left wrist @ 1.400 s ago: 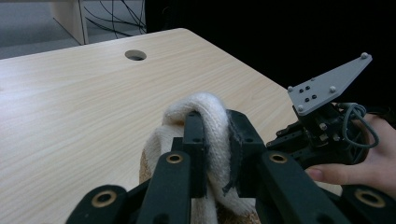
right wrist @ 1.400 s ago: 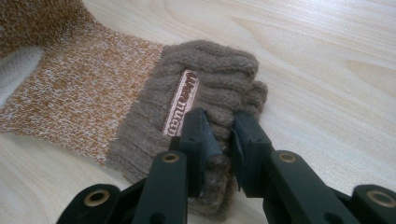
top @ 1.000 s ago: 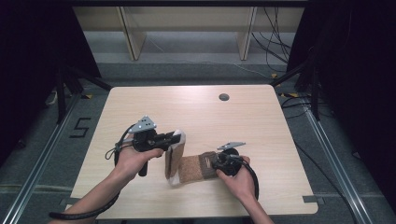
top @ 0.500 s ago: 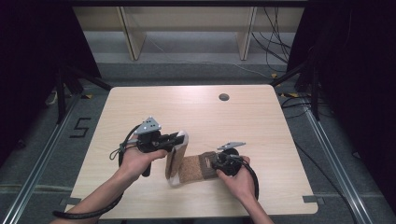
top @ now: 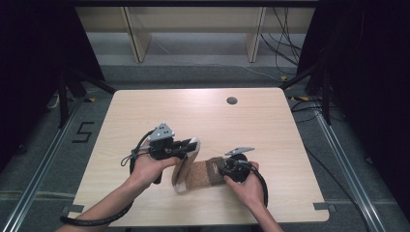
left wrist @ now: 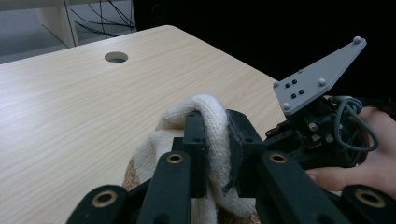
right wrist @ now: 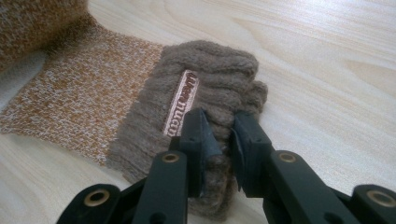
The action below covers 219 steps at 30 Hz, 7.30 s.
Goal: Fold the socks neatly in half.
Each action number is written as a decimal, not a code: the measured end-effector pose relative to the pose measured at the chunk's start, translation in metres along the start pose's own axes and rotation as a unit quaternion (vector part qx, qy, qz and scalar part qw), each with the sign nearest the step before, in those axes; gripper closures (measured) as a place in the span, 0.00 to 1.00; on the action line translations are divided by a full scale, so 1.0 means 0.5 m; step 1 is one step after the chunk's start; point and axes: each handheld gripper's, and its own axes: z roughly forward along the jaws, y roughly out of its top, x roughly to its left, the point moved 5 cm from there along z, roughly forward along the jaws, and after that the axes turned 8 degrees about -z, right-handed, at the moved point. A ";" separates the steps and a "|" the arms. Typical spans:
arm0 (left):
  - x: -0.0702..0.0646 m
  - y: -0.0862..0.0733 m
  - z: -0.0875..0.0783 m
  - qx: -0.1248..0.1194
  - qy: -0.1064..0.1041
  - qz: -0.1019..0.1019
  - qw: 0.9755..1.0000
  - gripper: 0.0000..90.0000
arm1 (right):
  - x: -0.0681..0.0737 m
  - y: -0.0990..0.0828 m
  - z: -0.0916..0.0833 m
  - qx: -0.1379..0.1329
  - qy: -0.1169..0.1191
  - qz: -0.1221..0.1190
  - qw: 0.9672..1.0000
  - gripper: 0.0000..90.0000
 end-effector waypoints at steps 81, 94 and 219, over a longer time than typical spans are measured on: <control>-0.058 -0.081 0.149 0.050 -0.001 0.045 0.998 0.88 | -0.046 -0.060 -0.093 -0.028 -0.004 0.033 0.999 0.97; -0.067 -0.102 0.174 0.063 -0.002 0.045 0.997 0.89 | -0.056 -0.058 -0.097 -0.039 -0.010 0.037 0.999 0.95; 0.105 -0.154 -0.038 0.104 0.110 0.109 0.982 0.41 | -0.011 0.051 -0.083 -0.067 -0.007 -0.021 0.998 0.58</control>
